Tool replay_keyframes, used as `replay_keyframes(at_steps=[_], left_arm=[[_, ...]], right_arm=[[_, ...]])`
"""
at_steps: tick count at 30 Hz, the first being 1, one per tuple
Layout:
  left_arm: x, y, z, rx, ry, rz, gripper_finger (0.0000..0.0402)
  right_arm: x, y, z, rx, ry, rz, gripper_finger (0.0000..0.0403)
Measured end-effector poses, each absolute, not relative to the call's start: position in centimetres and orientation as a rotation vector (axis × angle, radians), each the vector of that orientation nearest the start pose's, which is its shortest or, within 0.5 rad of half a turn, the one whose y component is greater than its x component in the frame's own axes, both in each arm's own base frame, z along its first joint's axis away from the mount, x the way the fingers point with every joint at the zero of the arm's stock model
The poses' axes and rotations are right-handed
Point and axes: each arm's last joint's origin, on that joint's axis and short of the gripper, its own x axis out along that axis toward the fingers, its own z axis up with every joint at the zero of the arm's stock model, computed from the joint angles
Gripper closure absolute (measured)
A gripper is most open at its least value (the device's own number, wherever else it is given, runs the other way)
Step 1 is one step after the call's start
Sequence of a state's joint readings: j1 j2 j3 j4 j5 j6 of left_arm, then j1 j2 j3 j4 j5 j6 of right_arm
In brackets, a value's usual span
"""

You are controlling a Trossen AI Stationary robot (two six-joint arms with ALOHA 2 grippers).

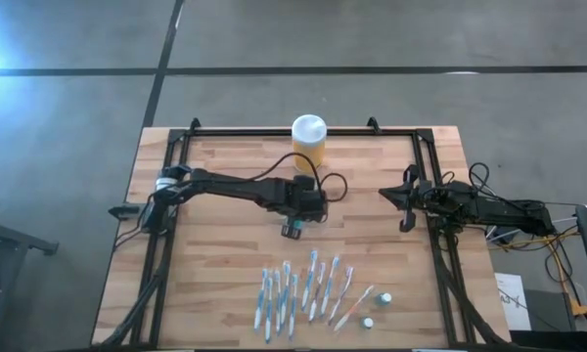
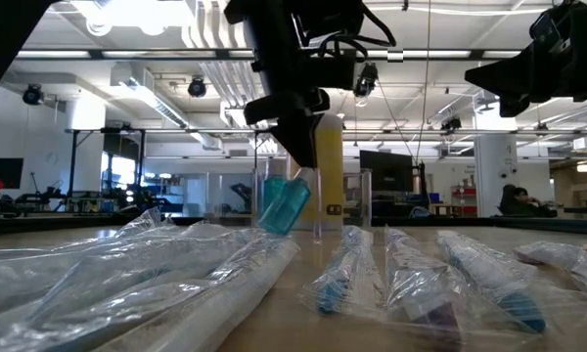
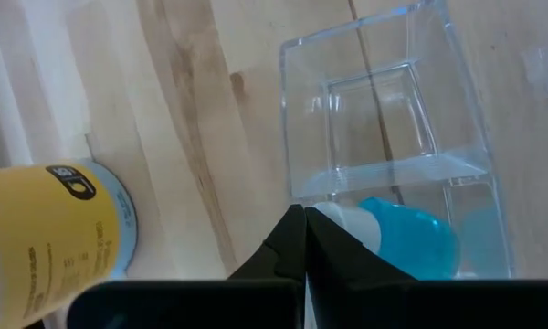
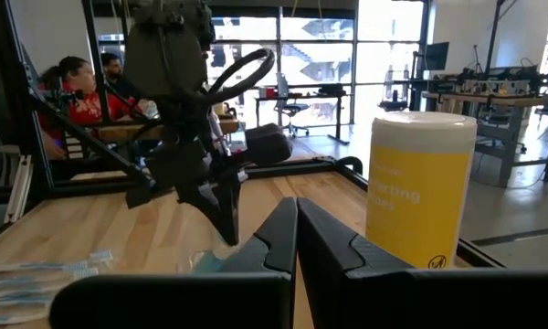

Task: Pick & Place toothbrushing station
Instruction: Put the blue mouthwash into the transparent organizer

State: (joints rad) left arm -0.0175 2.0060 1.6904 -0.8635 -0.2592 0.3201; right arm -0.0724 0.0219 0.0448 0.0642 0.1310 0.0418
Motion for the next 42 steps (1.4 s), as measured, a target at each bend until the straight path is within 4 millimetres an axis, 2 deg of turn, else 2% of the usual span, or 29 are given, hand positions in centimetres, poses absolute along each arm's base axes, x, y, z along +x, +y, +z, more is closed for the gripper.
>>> replay_keyframes(at_steps=[26, 42], left_arm=[[40.0, -3.9, 25.2, 0.406, 1.3, 0.003, 0.04], [39.1, -5.7, 25.3, 0.401, 1.347, 0.003, 0.04]], right_arm=[[9.5, -1.1, 18.3, 0.043, -0.091, -0.204, 0.0394], [9.5, -1.1, 18.3, 0.043, -0.091, -0.203, 0.0394]])
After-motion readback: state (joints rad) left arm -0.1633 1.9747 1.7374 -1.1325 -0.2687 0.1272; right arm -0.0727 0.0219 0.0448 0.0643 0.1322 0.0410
